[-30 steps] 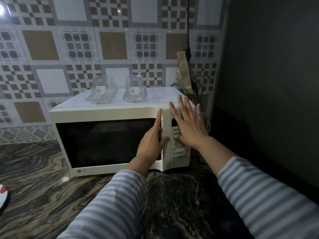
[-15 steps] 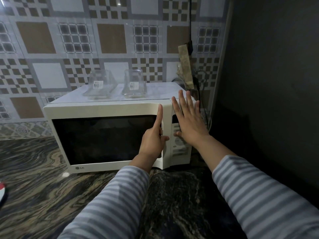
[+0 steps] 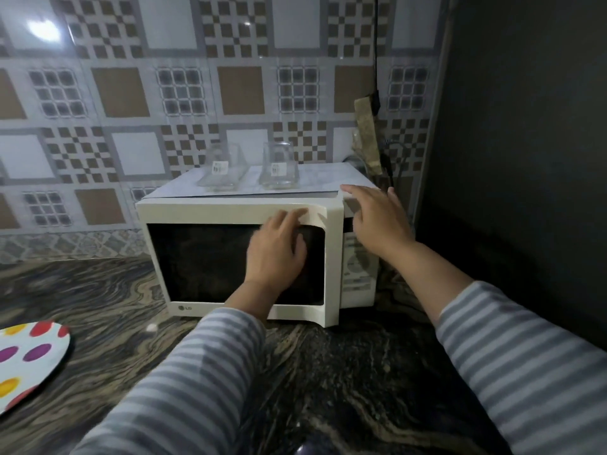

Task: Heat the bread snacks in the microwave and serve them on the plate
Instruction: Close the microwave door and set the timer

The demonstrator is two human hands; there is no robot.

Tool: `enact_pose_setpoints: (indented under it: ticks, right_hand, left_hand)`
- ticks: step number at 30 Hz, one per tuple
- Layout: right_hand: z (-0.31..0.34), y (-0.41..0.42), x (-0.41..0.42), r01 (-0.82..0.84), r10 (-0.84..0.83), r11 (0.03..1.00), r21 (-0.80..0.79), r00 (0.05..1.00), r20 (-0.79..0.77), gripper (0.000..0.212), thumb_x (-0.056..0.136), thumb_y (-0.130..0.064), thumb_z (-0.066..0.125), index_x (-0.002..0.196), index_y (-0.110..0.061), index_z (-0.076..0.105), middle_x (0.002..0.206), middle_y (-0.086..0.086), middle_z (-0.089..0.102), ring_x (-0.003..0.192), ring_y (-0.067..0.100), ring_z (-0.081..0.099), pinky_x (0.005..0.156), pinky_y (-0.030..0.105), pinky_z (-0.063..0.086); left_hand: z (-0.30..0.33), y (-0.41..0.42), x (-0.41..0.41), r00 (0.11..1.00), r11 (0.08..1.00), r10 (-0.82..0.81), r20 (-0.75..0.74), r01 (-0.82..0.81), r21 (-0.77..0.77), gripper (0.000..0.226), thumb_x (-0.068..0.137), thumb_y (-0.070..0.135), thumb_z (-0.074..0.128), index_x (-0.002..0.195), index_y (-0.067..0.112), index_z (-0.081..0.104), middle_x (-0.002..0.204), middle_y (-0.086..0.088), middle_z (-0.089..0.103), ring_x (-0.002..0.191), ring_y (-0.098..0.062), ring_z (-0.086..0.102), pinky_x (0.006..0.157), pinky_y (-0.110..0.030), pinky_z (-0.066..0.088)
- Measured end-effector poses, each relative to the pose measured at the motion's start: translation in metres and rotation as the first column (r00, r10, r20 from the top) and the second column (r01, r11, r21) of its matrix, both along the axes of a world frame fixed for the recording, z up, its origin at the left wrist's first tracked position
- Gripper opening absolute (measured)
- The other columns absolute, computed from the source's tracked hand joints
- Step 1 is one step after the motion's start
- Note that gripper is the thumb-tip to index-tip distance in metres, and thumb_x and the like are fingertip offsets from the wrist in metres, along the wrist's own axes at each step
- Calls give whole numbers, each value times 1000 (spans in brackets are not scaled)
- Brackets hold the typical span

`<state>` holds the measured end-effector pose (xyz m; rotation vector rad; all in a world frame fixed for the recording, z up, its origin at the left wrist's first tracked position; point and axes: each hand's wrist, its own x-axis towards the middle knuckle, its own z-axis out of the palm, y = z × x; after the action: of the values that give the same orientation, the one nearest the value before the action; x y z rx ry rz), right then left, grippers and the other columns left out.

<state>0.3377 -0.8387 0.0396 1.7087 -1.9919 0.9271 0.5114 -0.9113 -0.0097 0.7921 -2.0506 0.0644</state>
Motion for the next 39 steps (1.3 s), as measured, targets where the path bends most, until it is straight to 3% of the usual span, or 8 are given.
enact_pose_setpoints:
  ticks: [2,3,5,7,13,30,39]
  right_hand:
    - [9,-1,12,-75,73,995,-71,997,-29,44,92,-9,42,135,-17,51,137,4,54,129,22,46,115,42,25]
    - [12,-2,19,-110,108,993,-39,993,-49,42,94,-13,43,136,-16,50,138,5,53,130,22,44,115,42,25]
    - [11,-8,33,-156,163,983,92,984,-72,45,97,-20,45,141,-15,43,147,4,44,138,20,34,119,39,17]
    - [5,-11,43,-160,179,971,176,980,-93,48,97,-25,45,144,-16,38,151,3,38,141,18,28,119,36,12]
    - [-5,0,63,-33,71,978,206,981,-180,53,98,-27,44,148,-16,30,155,5,30,144,20,22,120,37,10]
    - [-9,85,206,302,-246,930,209,935,-257,56,97,-33,42,149,-20,27,155,1,28,143,20,22,117,39,14]
    - [-2,114,278,344,-263,919,194,899,-350,53,95,-33,42,146,-21,32,145,2,39,133,25,31,107,40,24]
  left_hand:
    - [17,-7,9,988,984,149,-27,-151,-95,49,88,22,53,136,23,45,132,-2,50,119,-24,50,95,-40,41]
    - [24,-11,12,979,977,202,-2,-201,-75,51,90,26,50,140,23,41,141,-2,44,130,-23,41,105,-41,34]
    - [33,-16,20,958,965,251,137,-259,44,53,96,35,41,148,26,28,155,1,27,145,-19,20,118,-46,14]
    - [34,-19,28,933,945,248,261,-292,149,55,98,40,35,150,28,20,160,4,16,148,-16,5,119,-51,3]
    - [25,-10,46,904,947,216,370,-286,145,67,96,42,39,153,27,6,161,6,2,148,-14,-7,117,-58,4]
    - [30,32,149,910,981,-46,412,-36,190,80,89,44,50,152,26,4,161,6,2,148,-14,-5,117,-58,9]
    - [38,57,204,876,967,-91,474,-36,252,75,94,34,45,153,23,0,161,7,-5,148,-14,-7,116,-58,2]
